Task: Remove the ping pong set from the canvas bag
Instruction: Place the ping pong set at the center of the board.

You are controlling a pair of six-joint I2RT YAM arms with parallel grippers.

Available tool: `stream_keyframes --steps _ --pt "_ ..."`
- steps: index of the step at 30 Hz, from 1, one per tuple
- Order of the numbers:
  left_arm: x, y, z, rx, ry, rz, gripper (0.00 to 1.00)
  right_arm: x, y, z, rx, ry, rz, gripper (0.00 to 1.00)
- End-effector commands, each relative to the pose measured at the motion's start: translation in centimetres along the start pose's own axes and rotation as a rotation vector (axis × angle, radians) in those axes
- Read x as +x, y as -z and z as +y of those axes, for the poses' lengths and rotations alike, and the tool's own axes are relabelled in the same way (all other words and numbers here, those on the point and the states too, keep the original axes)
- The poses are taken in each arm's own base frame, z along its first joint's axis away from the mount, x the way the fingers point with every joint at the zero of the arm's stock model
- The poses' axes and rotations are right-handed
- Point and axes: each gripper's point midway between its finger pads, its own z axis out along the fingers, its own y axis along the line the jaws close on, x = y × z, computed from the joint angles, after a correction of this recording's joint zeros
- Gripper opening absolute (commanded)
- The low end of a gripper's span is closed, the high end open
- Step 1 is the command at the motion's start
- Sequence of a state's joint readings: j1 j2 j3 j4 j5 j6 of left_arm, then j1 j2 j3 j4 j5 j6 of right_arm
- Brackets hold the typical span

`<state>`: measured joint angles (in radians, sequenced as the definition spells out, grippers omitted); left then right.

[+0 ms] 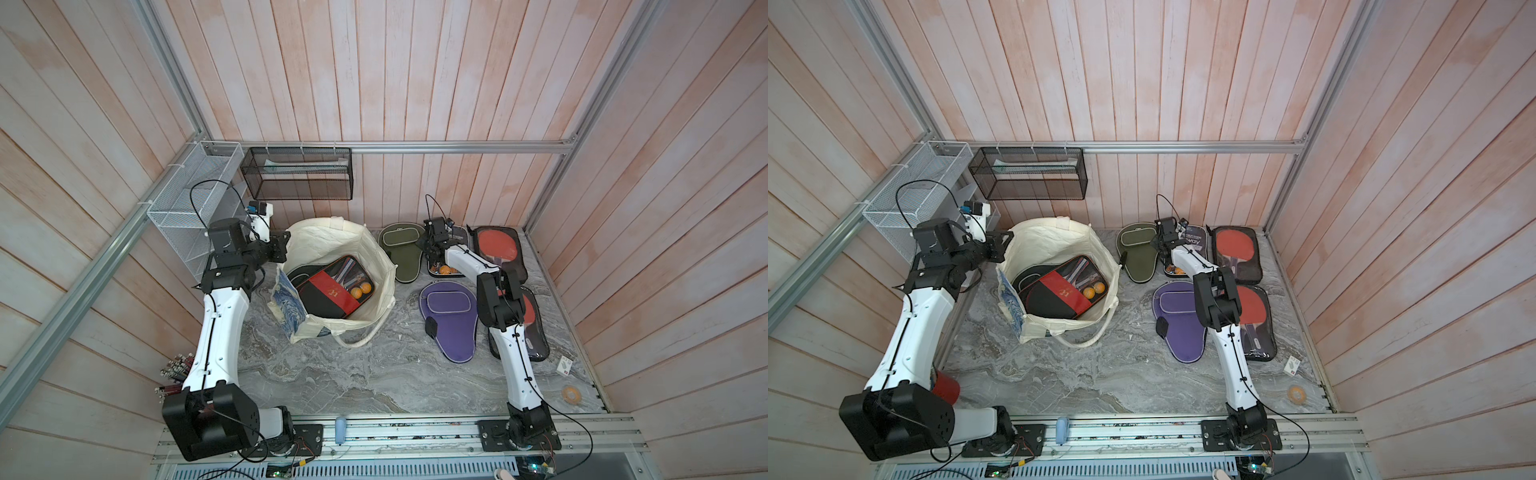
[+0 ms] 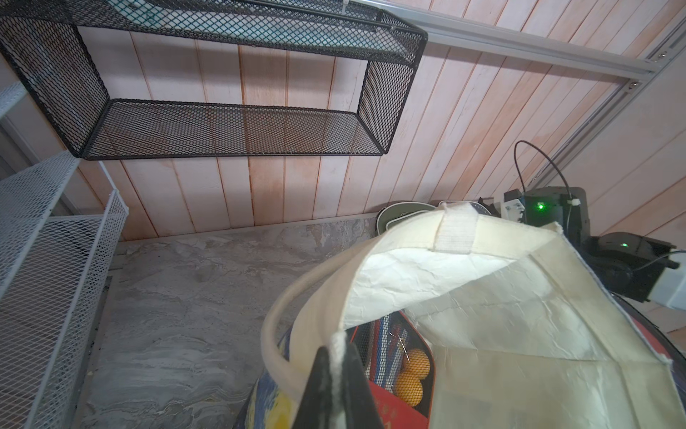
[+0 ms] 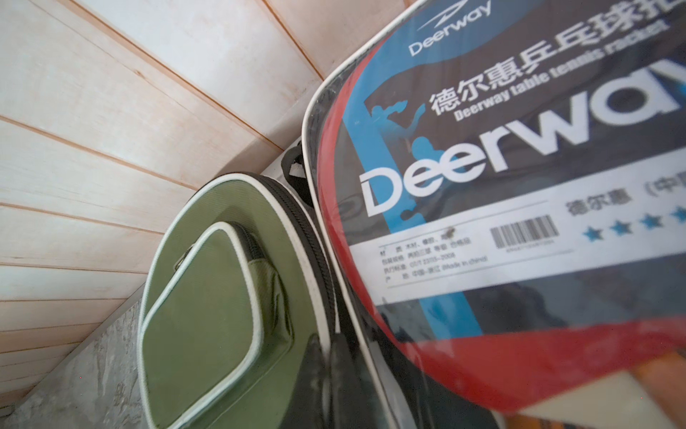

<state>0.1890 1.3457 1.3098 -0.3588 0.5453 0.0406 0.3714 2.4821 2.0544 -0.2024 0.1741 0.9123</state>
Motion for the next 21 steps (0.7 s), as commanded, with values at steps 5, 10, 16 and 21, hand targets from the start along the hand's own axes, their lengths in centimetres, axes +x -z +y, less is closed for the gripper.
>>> stream_keyframes --steps 5,10,16,21 --pt "-3.0 0.4 -1.4 0.051 -0.064 -0.101 0.0 0.9 -0.7 0.2 -0.018 0.03 0.033 0.0" --pt "-3.1 0.4 -1.5 0.052 -0.064 -0.103 0.0 1.0 -0.7 0.1 -0.019 0.034 0.038 0.04" --pt "-3.1 0.5 -1.4 0.047 -0.066 -0.102 0.0 0.5 -0.2 0.6 -0.024 0.038 0.025 0.17" --pt "-3.2 0.5 -1.5 0.049 -0.067 -0.105 0.0 -0.7 0.6 0.8 -0.016 0.042 -0.004 0.23"
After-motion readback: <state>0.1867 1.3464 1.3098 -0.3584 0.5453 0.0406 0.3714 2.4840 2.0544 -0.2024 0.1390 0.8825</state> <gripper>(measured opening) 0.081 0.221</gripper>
